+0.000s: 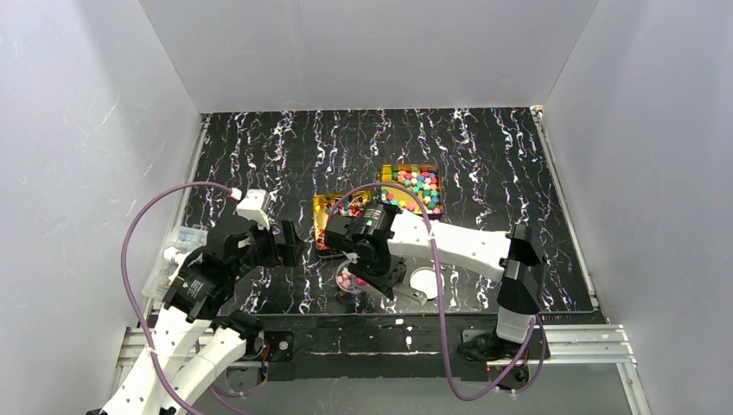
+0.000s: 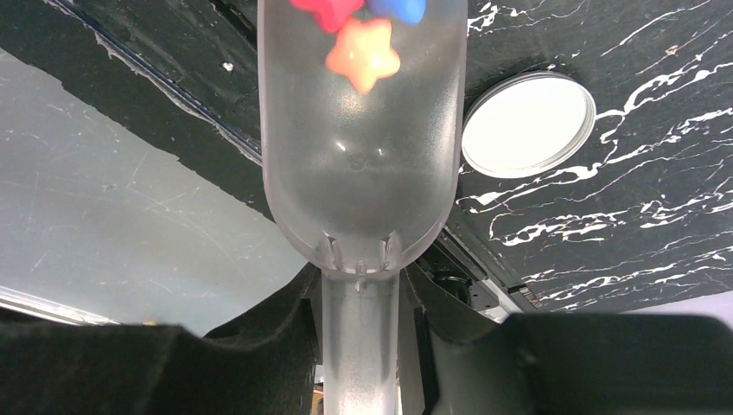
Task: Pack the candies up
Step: Place the fake candies in the packing bottle, then scoop the fake candies from the storage box.
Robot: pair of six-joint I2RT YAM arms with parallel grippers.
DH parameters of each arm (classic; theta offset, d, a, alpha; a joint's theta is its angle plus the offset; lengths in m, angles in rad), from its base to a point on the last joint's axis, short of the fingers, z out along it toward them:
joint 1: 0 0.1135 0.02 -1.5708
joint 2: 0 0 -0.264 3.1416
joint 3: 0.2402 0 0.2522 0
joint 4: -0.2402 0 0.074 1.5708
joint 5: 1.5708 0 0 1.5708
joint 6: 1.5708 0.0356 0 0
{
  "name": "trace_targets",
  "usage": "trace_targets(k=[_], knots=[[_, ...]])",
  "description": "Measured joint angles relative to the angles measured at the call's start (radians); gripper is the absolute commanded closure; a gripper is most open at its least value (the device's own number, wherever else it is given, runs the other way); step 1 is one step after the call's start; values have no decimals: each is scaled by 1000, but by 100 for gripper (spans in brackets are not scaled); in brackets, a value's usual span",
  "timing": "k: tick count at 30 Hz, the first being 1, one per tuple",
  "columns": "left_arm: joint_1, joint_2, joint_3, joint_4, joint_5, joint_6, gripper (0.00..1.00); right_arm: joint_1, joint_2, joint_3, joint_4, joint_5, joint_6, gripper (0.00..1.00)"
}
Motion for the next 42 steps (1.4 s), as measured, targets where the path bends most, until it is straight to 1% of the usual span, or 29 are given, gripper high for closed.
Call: trace_targets(k=[11, 16, 22, 36, 42], knots=[[0, -4, 0, 0, 12, 0, 2, -17, -5, -8, 1, -35, 5, 99], [2, -4, 0, 0, 15, 0, 2, -18, -48, -54, -2, -38, 23, 99], [4, -4, 0, 0, 17, 0, 2, -18, -84, -60, -9, -41, 43, 99], [6, -4, 0, 0, 23, 0, 2, -29, -77, -46, -8, -68, 45, 99], [6, -4, 0, 0, 24, 0, 2, -31, -14, -20, -11, -91, 31, 99]])
